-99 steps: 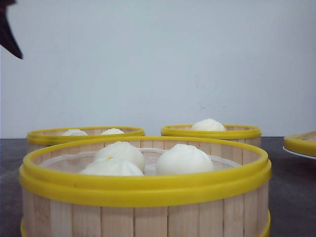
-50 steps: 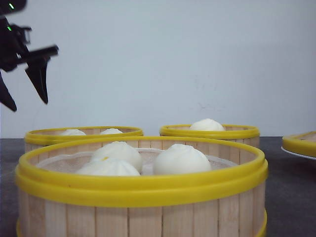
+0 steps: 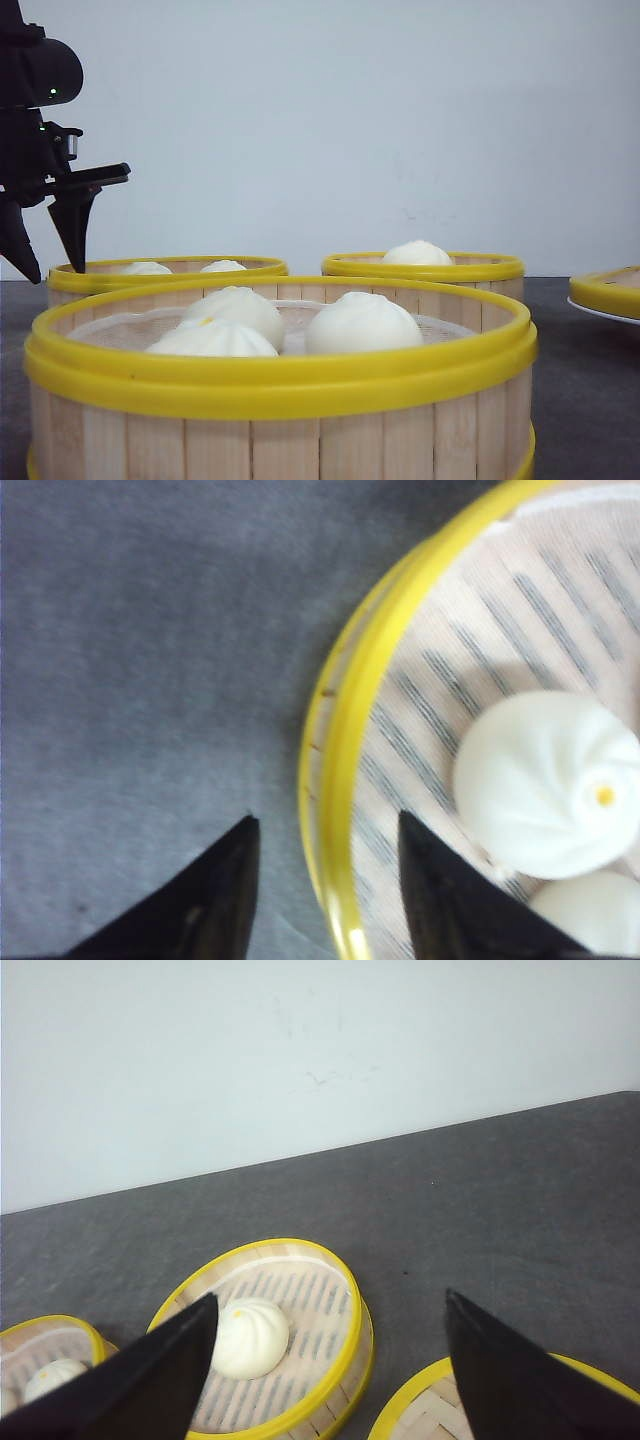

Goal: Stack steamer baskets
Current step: 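Lower the left gripper onto the rim of a bun-filled steamer basket and grasp it, then lift the basket with the left gripper and lower it onto the front basket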

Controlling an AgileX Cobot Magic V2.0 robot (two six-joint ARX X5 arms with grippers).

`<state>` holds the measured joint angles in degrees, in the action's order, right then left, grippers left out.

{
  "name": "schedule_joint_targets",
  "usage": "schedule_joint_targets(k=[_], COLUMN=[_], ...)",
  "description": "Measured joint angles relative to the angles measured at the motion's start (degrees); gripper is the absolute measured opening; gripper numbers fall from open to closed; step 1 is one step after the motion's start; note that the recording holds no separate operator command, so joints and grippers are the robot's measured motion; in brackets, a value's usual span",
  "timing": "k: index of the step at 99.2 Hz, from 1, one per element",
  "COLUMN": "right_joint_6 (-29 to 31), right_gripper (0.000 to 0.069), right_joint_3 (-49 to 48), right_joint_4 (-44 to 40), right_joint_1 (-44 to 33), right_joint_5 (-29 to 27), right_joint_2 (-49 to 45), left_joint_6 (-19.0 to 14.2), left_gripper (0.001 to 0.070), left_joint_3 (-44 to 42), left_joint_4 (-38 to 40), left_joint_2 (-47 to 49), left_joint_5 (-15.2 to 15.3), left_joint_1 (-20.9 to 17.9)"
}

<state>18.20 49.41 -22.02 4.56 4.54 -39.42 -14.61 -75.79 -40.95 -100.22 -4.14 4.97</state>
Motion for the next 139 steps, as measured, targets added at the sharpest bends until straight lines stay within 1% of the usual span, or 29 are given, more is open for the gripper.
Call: schedule_joint_targets(k=[6, 28, 32, 41, 45, 68, 89, 95, 102, 107, 115, 123, 132, 139], right_joint_6=[0.0, 0.0, 0.0, 0.0, 0.0, 0.0, -0.22, -0.33, -0.39, -0.39, -0.39, -0.39, -0.39, -0.39], right_gripper=[0.0446, 0.0446, 0.0446, 0.0446, 0.0446, 0.0446, 0.0446, 0.0446, 0.0446, 0.0446, 0.0446, 0.0446, 0.0446, 0.0446], right_joint_3=[0.0, 0.0, 0.0, 0.0, 0.0, 0.0, 0.0, 0.0, 0.0, 0.0, 0.0, 0.0, 0.0, 0.0], right_joint_4=[0.15, 1.49, 1.55, 1.55, 1.55, 1.55, 1.55, 1.55, 1.55, 1.55, 1.55, 1.55, 1.55, 1.55], right_joint_1=[0.0, 0.0, 0.0, 0.0, 0.0, 0.0, 0.0, 0.0, 0.0, 0.0, 0.0, 0.0, 0.0, 0.0], right_joint_5=[0.0, -0.02, 0.0, 0.0, 0.0, -0.02, -0.02, -0.02, -0.02, -0.02, -0.02, 0.0, 0.0, 0.0], right_joint_2=[0.0, 0.0, 0.0, 0.0, 0.0, 0.0, 0.0, 0.0, 0.0, 0.0, 0.0, 0.0, 0.0, 0.0], left_joint_6=[0.02, 0.02, 0.02, 0.02, 0.02, 0.11, 0.22, 0.33, 1.25, 1.68, 1.9, 1.95, 2.21, 2.62], left_gripper=[0.0223, 0.0216, 0.0196, 0.012, 0.0096, 0.0039, 0.003, 0.003, 0.0029, 0.0029, 0.0029, 0.0029, 0.0029, 0.0029], left_joint_3=[0.0, 0.0, 0.0, 0.0, 0.0, 0.0, 0.02, 0.02, 0.02, -0.11, -0.81, -1.09, -1.09, -1.09], left_joint_4=[0.07, -0.09, 0.04, 0.17, 0.26, 0.55, 2.21, 2.93, 2.6, 2.12, 1.36, 0.61, -1.6, -3.41], left_joint_2=[-0.13, -2.38, -2.38, -2.38, -2.38, -2.56, -1.55, 0.26, 3.48, 5.9, 9.46, 13.44, 18.86, 23.12], left_joint_5=[0.79, 1.22, 1.22, 1.16, 1.14, 0.96, 1.18, 1.2, 1.2, 0.55, -1.92, -3.39, -6.67, -8.35], left_joint_1=[0.13, 0.31, 0.31, 0.42, 0.52, 0.74, 0.68, 0.68, 0.55, 0.22, -0.37, -0.5, -0.46, -0.37])
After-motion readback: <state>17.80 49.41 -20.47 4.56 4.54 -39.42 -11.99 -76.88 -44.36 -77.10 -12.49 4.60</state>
